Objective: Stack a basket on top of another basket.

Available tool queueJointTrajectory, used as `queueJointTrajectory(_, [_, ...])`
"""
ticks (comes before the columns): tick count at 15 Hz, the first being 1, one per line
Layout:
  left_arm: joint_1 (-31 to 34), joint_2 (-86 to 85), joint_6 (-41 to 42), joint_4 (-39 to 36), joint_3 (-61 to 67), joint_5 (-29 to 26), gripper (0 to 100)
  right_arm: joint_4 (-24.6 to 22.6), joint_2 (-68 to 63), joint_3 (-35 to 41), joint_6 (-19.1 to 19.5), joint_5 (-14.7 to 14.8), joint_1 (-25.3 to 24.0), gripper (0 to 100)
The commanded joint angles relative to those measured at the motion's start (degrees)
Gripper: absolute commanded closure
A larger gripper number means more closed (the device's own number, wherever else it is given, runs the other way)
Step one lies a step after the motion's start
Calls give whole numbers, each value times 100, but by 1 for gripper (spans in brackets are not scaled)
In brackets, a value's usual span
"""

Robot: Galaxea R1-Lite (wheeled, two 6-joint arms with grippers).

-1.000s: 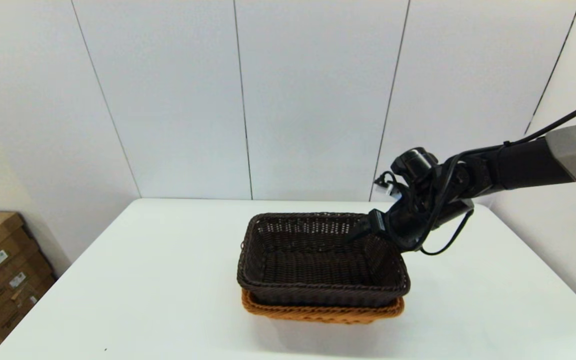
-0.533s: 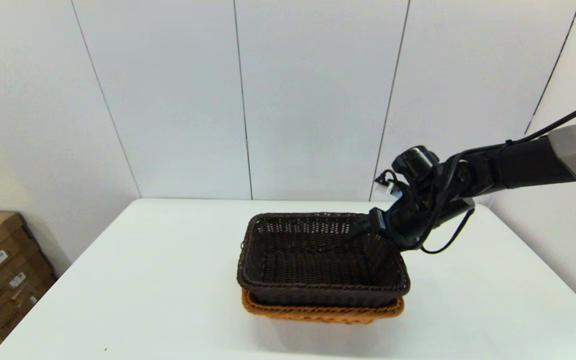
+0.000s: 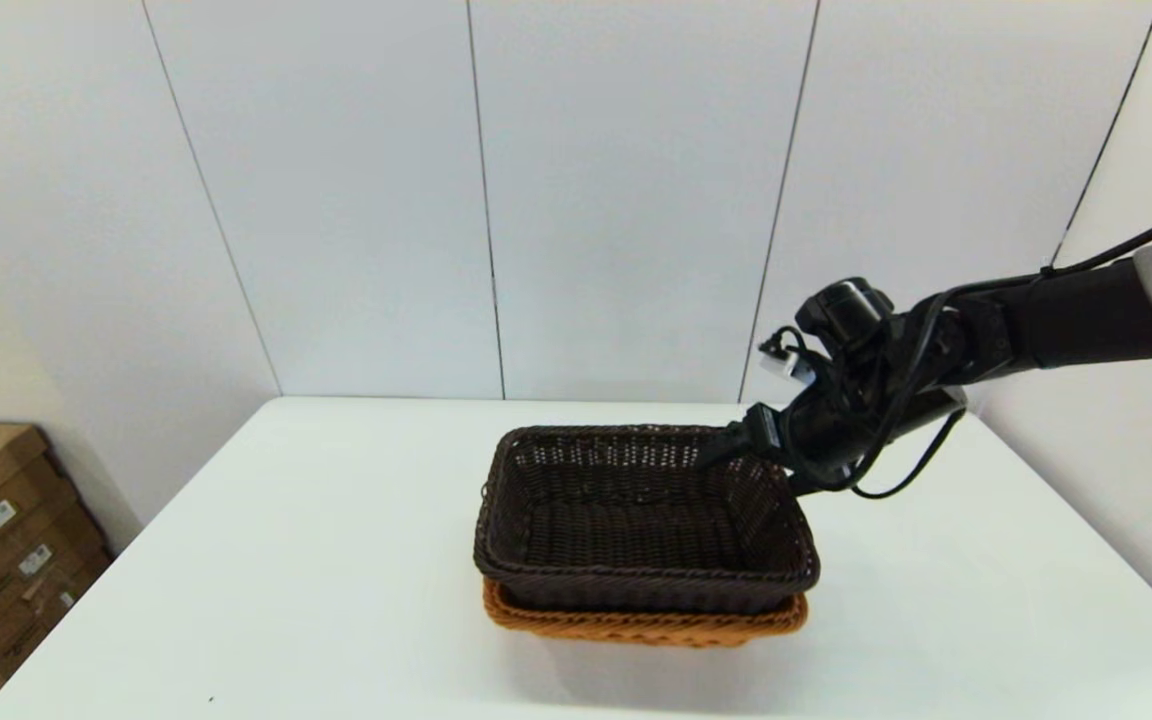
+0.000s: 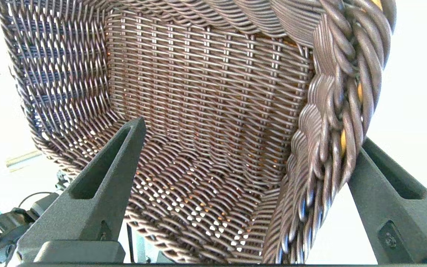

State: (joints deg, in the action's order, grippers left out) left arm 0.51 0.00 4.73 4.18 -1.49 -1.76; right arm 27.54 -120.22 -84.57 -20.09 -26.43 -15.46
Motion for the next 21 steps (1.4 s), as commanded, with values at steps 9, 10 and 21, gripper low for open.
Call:
queueJointTrajectory(9, [2,-9,2,4,-1,0,0,15,465,54,23,-11,790,0])
queueJointTrajectory(10, [2,-9,2,4,-1,0,0,23,641,72,31,-3,807,0])
queueJointTrajectory(21, [10,-9,2,4,-1,0,0,384,4033,2436,664,323,544,0])
